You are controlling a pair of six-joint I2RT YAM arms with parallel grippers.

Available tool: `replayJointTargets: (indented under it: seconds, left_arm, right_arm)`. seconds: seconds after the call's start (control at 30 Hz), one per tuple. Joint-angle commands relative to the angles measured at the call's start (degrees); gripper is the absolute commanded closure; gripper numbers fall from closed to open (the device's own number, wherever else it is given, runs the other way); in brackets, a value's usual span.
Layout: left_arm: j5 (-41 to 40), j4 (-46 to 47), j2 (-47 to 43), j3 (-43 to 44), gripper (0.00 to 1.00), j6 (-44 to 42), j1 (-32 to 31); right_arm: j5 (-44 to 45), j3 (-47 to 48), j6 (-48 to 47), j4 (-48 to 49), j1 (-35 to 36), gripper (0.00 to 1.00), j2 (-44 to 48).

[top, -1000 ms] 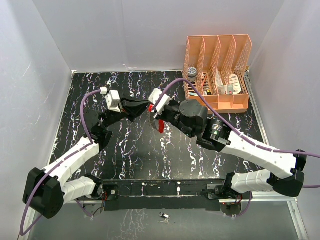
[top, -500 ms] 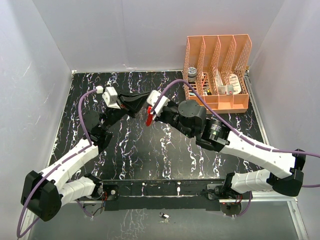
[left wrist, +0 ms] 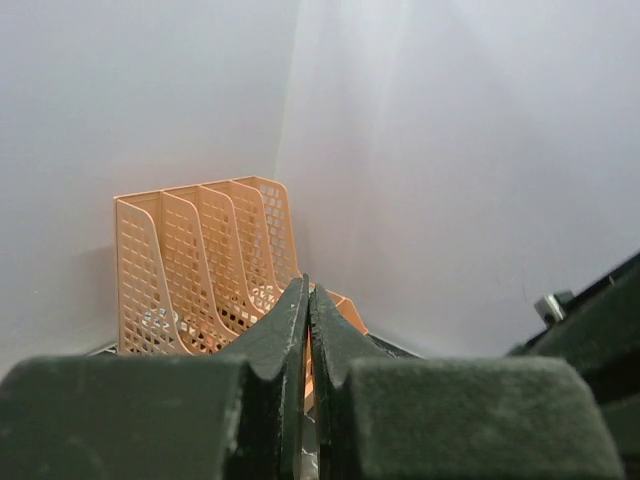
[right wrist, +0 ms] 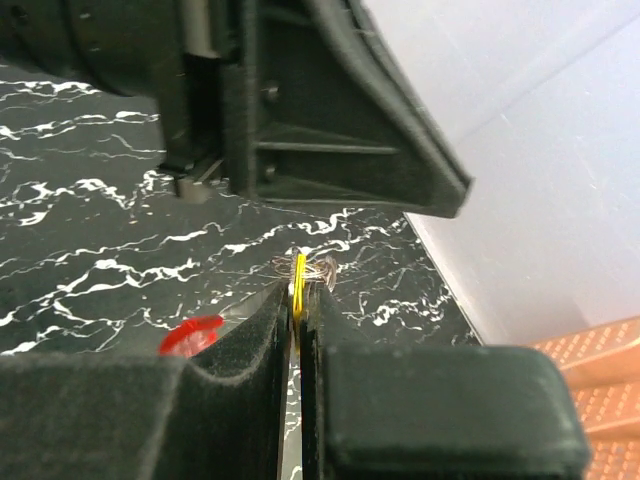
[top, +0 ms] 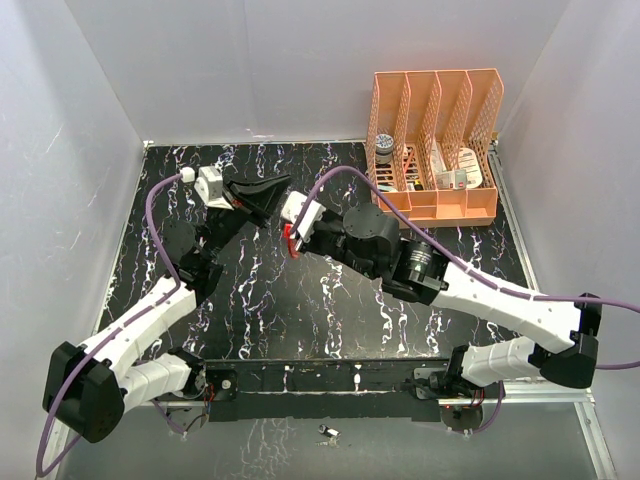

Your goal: Remove the keys from the keyring

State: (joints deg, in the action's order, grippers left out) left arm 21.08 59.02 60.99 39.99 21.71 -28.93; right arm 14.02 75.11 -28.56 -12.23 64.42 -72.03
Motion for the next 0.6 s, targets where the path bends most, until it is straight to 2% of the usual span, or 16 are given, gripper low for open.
replayJointTargets:
  seconds: [0.0,0.2,0.43,0.57]
  left_arm:
    - [-3.7,3.53,-1.3,0.27,1.0,3.1,0.36]
    - [-3.05,1.55,-1.34,0.27,1.0,2.66,0.36]
    - [-4.72,-9.35,-5.1,0.7,1.0,-5.3,0.39]
    - [-3.98,-11.29,-6.63,-0.35,0.92,-5.2,0.37]
  right_arm:
    - [-3.53,1.55,0.75,2.75,0.53,1.0,-0.5]
    - [-2.38,0.61,0.7,4.45,0.53,1.0,0.37]
    - [-0.96,0.18,0.04,4.68,0.53,1.0,2.21]
    - [0.14,-1.0,-0.25,6.35,0.53,1.0,3.59]
